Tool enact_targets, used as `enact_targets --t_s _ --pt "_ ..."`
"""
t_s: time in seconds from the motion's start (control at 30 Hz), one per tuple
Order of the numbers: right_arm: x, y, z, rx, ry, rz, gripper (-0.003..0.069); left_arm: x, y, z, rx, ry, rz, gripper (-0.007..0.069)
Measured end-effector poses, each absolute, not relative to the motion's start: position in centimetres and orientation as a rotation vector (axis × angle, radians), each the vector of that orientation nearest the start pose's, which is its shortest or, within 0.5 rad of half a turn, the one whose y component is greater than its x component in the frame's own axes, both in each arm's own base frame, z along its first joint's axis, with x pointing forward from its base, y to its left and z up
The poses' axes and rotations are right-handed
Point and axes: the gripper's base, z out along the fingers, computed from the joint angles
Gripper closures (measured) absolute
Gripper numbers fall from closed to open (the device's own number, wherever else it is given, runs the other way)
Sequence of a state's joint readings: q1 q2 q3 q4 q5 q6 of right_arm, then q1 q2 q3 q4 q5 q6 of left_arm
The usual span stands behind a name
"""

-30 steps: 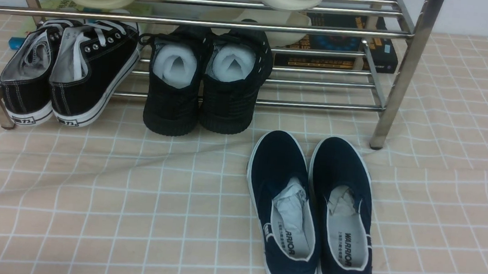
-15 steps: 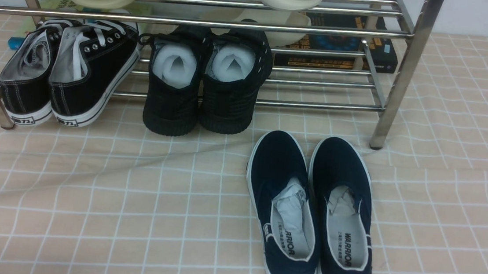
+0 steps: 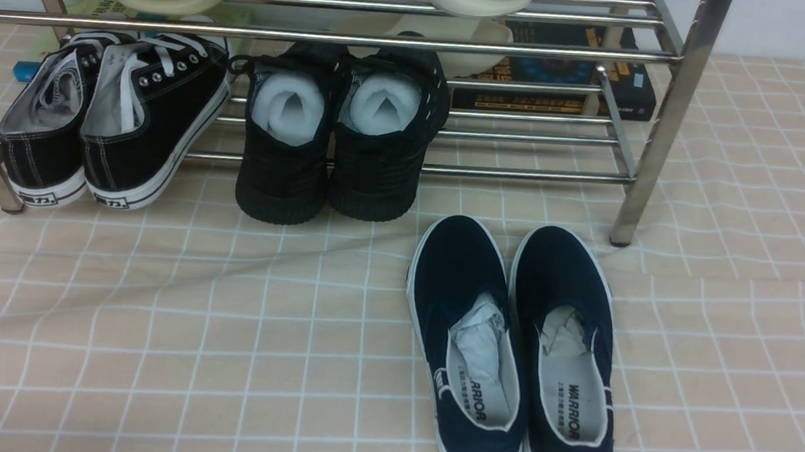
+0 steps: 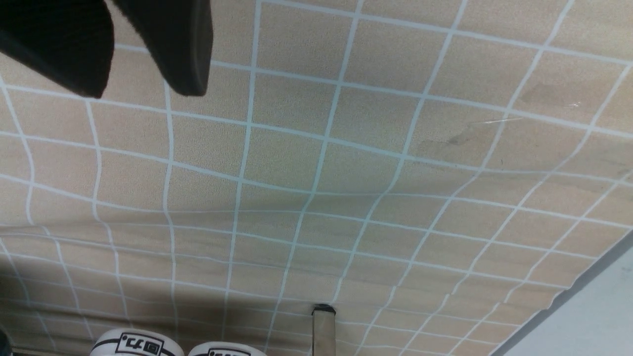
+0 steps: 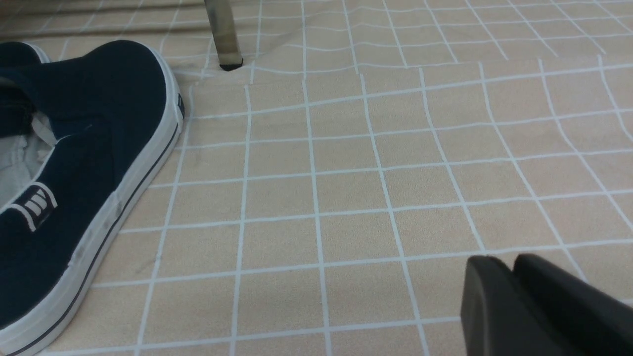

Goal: Take the shoes off the shelf from the light coffee tablecloth by hand.

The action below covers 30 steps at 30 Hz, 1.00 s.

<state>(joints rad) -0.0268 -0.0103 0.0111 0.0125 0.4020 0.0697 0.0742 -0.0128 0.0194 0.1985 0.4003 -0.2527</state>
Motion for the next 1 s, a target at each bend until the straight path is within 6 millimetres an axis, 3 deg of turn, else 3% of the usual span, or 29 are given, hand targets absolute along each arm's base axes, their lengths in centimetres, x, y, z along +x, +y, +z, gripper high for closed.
enact_targets --t_s 1.0 --pt "5.16 -0.09 17.40 0.098 1.883 0.042 0.0550 5.09 1.08 17.21 -0.188 1.874 0.076 0.0385"
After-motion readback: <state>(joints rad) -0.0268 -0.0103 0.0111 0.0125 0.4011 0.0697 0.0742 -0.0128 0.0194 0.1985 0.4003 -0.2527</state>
